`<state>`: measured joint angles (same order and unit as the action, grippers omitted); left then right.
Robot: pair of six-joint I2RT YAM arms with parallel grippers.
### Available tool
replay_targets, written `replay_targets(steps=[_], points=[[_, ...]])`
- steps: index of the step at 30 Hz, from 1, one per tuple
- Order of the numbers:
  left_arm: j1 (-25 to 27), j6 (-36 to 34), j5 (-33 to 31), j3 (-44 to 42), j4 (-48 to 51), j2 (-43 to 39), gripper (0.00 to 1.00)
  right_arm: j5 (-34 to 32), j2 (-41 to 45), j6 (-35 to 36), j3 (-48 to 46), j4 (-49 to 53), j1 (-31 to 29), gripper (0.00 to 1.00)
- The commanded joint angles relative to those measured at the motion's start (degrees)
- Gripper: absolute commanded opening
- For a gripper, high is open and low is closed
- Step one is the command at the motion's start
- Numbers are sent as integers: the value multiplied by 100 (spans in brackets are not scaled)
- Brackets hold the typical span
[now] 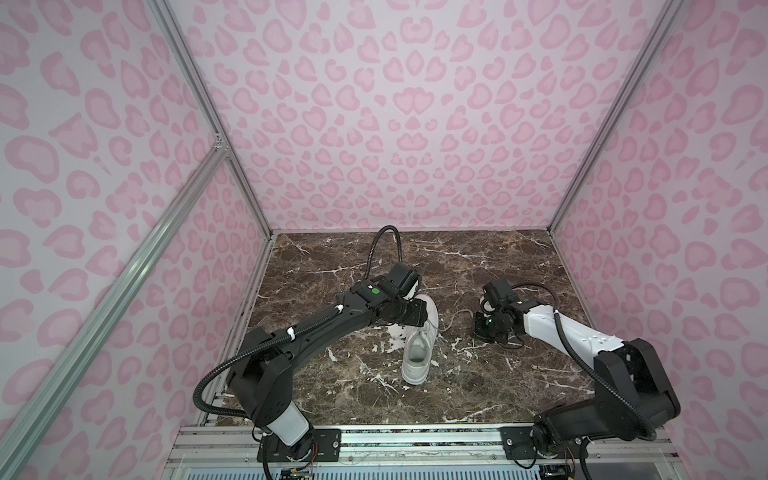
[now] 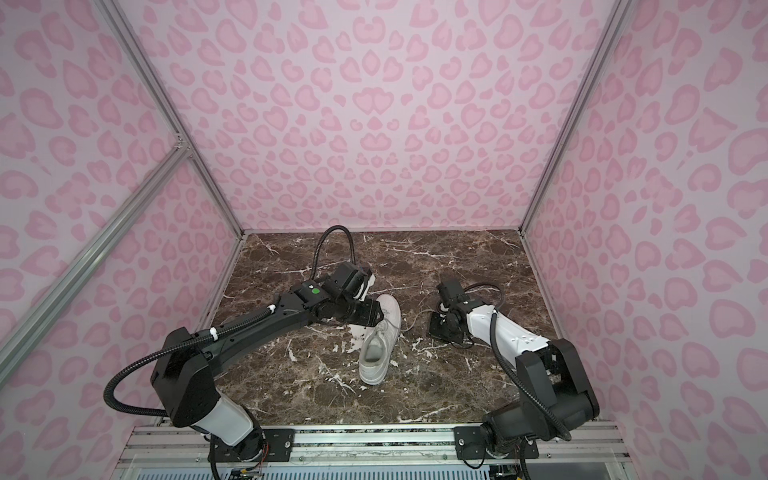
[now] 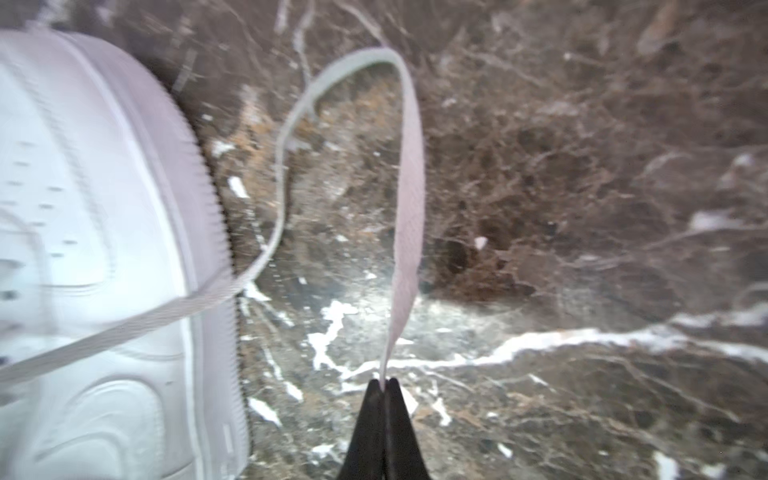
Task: Tie the shoes
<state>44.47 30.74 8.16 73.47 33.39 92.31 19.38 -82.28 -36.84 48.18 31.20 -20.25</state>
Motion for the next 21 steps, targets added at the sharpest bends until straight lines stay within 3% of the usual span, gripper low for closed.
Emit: replay_targets(steps=[1, 7, 21], points=[[-6, 133, 159, -77, -151, -151, 58, 732, 191, -883, -123, -888, -52, 3], [-7, 108, 241, -98, -60, -223, 57, 1341, 268, -2252, -639, -2666, -199, 3], [-6, 57, 420, -105, 20, -261, 54, 1297, -256, -4446, -1564, -5798, -765, 3]])
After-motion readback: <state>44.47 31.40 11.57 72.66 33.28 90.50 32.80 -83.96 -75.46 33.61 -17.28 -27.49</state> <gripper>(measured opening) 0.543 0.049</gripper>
